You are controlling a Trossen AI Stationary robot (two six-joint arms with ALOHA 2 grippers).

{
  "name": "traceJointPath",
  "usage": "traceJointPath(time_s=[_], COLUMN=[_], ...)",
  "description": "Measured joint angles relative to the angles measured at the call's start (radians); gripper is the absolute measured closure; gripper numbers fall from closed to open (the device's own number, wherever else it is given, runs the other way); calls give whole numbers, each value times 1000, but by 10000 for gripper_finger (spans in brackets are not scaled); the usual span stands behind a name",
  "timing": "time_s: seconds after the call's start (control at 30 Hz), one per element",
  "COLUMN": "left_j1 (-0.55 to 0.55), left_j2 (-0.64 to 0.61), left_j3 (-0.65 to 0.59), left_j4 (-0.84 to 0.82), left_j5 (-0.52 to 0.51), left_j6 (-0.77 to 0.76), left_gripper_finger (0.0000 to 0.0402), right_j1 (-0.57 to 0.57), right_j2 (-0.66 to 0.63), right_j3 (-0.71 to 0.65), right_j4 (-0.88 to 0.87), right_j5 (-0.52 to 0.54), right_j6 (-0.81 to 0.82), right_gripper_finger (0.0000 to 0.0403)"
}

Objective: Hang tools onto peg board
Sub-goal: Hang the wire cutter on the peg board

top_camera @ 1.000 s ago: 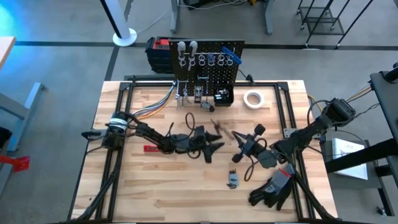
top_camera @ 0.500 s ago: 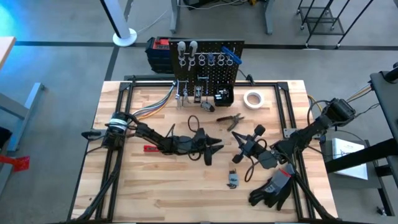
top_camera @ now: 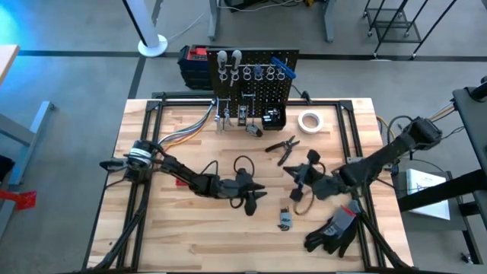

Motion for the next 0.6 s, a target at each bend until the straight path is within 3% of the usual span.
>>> traceJointPath(time_s=[0.13,0.3,0.47,0.6], left_j1=[-6,-24,-83,-134], left_j2=[-37,-121,-189,-201], left_j3=[-11,-107,-257,-345], left_j4=[-82,-84,25,138], left_j5=[-36,-127,-261,-359], left_j6=[8,19,-39,-87], left_gripper_finger=[285,285,285,285], right_j1=[-100,-162,-225,-266], right_j2=[5,62,155,251], right_j3=[-21,-45,-47,-49], right_j4=[-173,-164,-121,-64], right_j5=[-125,-159,-179,-212], right_j6=[160,203,204,204], right_gripper_finger=[373,323,273,256])
